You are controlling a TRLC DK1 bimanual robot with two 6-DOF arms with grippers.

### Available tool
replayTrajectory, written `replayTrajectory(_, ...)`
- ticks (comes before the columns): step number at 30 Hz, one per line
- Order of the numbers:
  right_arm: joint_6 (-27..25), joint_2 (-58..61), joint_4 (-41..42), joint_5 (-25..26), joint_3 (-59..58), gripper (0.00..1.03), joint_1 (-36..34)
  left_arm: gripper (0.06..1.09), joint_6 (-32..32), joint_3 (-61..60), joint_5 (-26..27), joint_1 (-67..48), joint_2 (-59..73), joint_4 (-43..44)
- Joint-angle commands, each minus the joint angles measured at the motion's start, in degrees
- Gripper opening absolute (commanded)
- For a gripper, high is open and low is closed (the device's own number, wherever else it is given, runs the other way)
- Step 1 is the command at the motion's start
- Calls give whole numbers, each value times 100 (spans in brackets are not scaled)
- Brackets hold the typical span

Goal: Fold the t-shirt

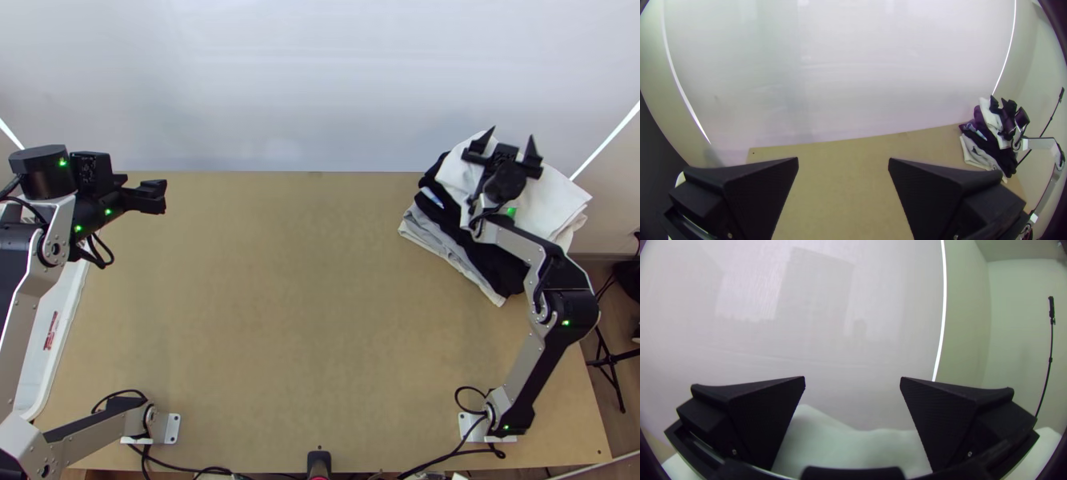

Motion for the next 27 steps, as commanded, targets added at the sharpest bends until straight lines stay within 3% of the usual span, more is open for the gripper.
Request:
replayTrajectory(1,227,58,0,171,-564,99,169,104,40,104,-3,10,83,-3)
replayTrajectory(12,236,-627,0,224,-1505,99,336,104,-21,-28,6,-43,91,5)
replayTrajectory(19,-221,-2438,-351,215,-1575,99,661,104,-628,104,-38,-131,-102,700)
replayTrajectory(27,-573,-4697,-1283,171,-1812,99,1224,104,-1129,-283,-741,-377,-682,1473)
